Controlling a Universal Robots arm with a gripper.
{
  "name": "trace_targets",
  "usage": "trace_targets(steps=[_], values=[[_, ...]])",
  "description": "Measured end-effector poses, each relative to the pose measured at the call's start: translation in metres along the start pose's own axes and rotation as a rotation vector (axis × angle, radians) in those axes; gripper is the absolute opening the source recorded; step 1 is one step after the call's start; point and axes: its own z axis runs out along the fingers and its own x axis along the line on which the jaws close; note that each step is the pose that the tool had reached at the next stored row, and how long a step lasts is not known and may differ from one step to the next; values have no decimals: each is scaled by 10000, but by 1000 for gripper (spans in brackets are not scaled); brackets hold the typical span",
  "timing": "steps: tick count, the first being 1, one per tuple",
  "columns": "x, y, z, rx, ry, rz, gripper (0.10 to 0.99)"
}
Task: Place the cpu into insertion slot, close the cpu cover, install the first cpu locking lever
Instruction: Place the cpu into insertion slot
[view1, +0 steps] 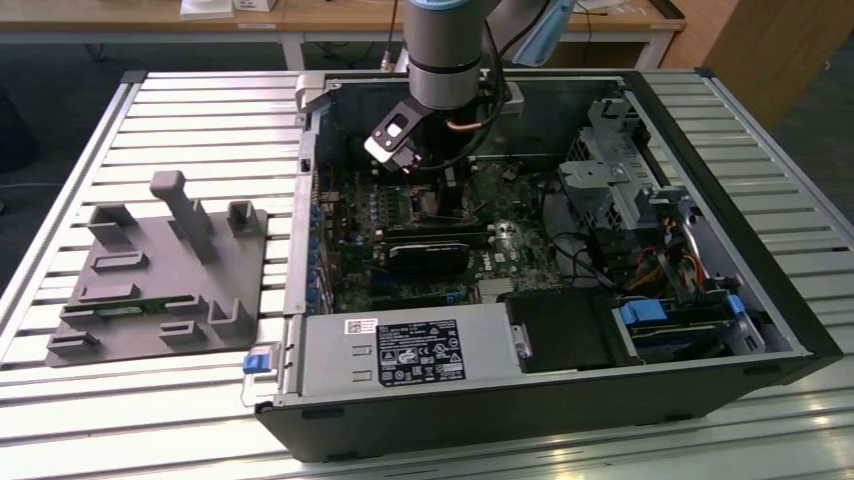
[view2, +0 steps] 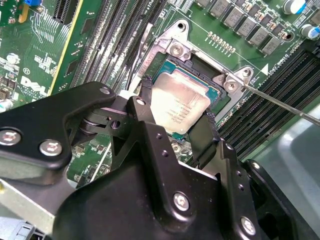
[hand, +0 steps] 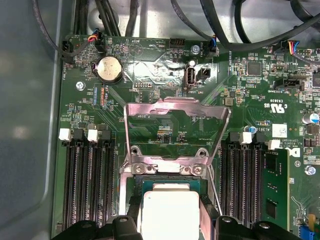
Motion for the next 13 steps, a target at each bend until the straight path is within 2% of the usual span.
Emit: trace_targets(steps=[3, 4, 9, 13], values=[[0, 0, 0, 0, 0, 1, 553], [0, 0, 0, 0, 0, 1, 616], [4, 0, 0, 0, -1, 0, 616], [2, 5, -72, 0, 0, 1, 616]])
